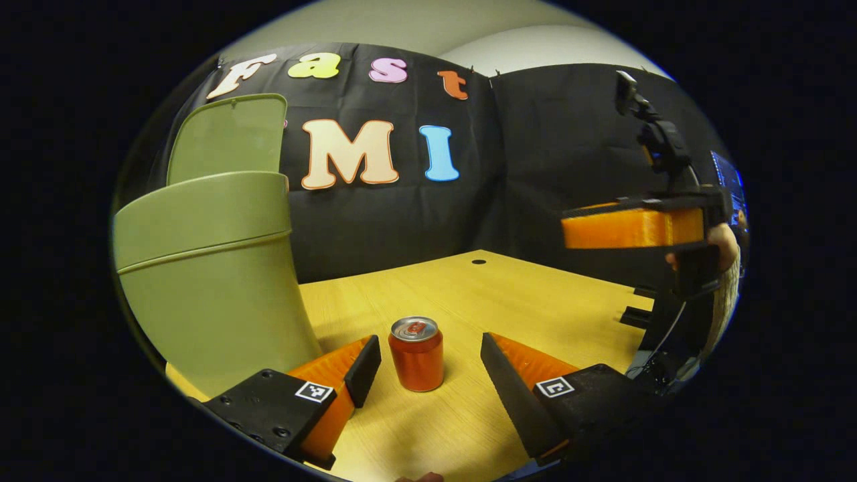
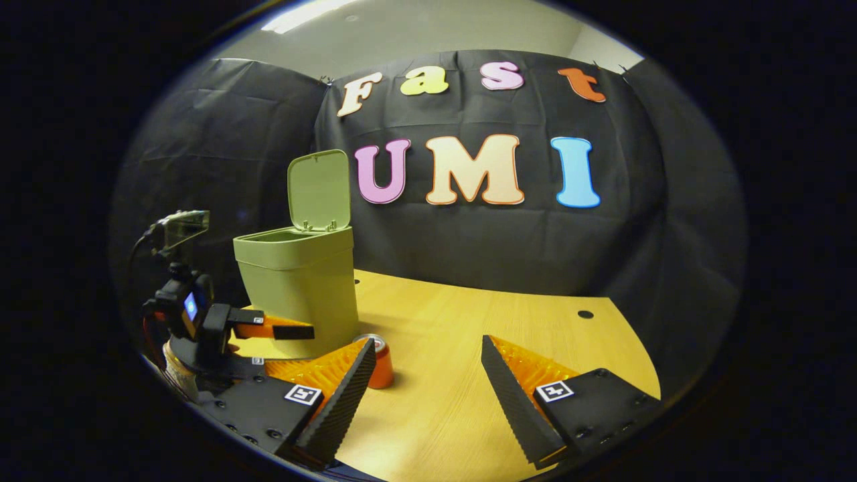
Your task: Press the lid of the desktop garbage bin to open it, pick up the crumpled paper on the desktop and throw it into the bin, then pick up the pop can on the desktop and drop it into the bin, and finally close the garbage bin lid.
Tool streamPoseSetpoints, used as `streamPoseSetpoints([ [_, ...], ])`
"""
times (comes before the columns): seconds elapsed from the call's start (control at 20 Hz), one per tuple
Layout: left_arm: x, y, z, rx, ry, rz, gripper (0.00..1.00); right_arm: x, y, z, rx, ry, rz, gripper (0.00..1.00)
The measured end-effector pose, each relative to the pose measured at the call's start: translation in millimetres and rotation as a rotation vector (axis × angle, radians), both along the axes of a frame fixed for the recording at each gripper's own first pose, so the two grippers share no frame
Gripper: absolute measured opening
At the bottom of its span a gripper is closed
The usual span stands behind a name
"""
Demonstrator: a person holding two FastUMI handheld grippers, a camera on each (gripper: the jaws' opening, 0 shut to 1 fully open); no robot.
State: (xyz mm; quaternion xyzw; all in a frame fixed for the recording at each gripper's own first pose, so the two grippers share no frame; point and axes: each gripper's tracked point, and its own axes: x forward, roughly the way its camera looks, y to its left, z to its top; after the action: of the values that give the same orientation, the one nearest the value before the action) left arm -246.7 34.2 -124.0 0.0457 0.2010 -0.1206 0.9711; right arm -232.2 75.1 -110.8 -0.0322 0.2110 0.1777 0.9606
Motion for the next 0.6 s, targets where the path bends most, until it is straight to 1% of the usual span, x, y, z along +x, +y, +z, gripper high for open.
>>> streamPoseSetpoints([
  [0.2, 27, 6, -22, 0.011, 0.053, 0.033, 0.94, -10, -30, -33, -0.022, 0.01, -0.057, 1.0],
  [0.3, 38, 8, -34, 0.027, 0.079, 0.042, 0.94, -15, -37, -46, -0.029, 0.019, -0.065, 1.0],
  [0.45, 51, 13, -47, 0.054, 0.108, 0.053, 0.94, -16, -46, -58, -0.032, 0.039, -0.076, 1.0],
  [0.6, 61, 10, -59, 0.042, 0.132, 0.055, 0.94, -17, -53, -60, -0.046, 0.047, -0.086, 1.0],
])
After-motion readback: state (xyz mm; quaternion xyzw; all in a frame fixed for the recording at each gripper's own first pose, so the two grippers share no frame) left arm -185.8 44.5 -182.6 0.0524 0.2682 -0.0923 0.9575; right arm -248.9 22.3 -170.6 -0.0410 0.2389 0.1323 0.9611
